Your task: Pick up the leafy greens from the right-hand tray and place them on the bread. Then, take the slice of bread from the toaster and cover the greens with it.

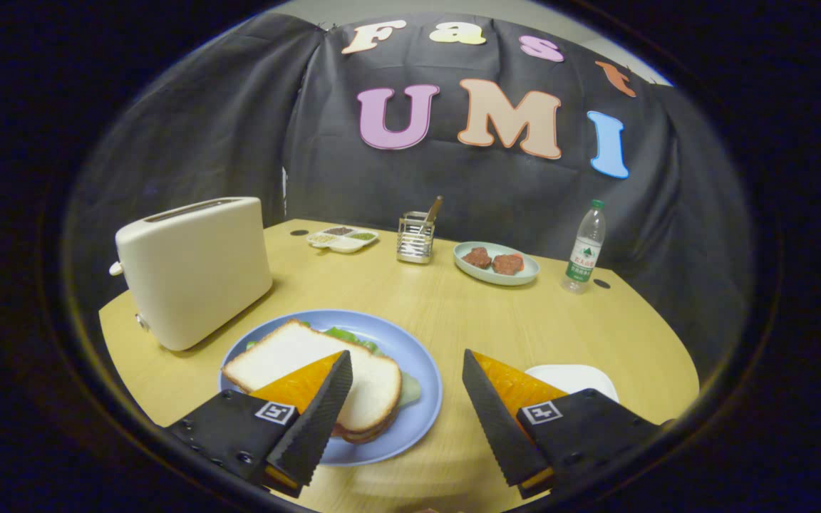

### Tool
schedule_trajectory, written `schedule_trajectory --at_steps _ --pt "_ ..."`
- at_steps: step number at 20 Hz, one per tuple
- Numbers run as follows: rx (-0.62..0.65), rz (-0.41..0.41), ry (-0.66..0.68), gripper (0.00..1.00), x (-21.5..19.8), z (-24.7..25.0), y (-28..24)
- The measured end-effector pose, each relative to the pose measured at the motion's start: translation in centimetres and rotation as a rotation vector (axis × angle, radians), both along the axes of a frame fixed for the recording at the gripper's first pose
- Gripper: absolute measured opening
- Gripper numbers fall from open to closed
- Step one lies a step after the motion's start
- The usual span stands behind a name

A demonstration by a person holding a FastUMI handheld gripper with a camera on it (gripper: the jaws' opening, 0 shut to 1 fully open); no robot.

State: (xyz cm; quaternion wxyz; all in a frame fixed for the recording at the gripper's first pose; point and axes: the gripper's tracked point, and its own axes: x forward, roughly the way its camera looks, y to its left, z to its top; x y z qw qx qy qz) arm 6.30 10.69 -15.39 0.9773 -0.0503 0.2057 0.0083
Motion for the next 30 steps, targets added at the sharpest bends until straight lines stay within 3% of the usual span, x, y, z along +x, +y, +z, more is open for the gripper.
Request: schedule_trajectory --at_steps 11,20,30 --pt "0.024 0.008 -0.244 0.99 3.4 12.3 -4.3" --pt "0.060 0.021 -0.337 0.99 -0.9 12.9 -6.2" --pt "0.000 -0.097 -0.333 0.98 -3.5 12.0 -13.1"
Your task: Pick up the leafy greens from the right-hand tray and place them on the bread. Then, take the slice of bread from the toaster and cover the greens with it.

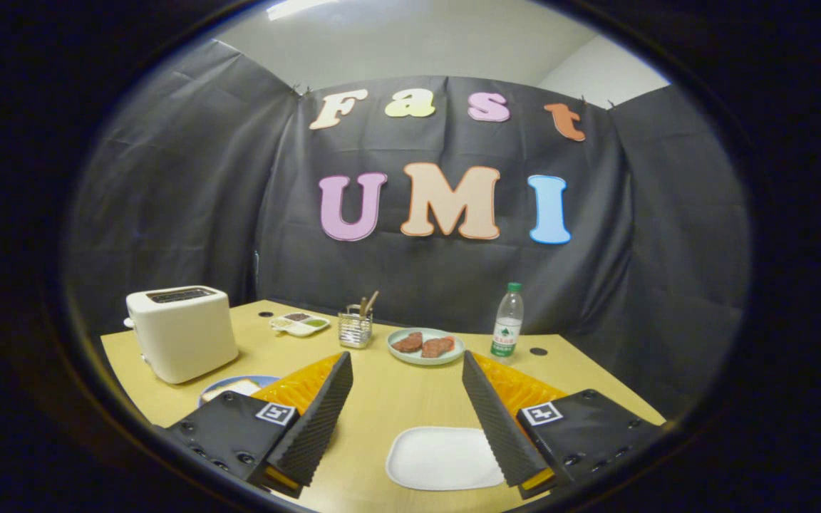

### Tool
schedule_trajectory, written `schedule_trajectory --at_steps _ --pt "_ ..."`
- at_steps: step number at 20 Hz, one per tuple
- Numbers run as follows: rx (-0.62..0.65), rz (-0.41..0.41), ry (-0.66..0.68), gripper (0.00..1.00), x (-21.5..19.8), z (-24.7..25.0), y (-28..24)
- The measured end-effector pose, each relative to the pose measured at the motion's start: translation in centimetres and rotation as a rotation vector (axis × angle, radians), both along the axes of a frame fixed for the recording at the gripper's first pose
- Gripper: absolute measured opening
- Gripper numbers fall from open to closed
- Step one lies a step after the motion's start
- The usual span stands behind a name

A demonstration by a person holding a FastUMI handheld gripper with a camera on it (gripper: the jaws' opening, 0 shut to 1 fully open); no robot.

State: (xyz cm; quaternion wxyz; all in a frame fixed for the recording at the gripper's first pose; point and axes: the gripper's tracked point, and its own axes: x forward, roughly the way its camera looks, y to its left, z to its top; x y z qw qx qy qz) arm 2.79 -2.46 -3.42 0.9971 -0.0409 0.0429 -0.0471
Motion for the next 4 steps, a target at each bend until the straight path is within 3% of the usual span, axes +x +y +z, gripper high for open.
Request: schedule_trajectory --at_steps 4 --pt "0.009 -0.104 -0.018 0.99 -1.0 0.2 -4.5"
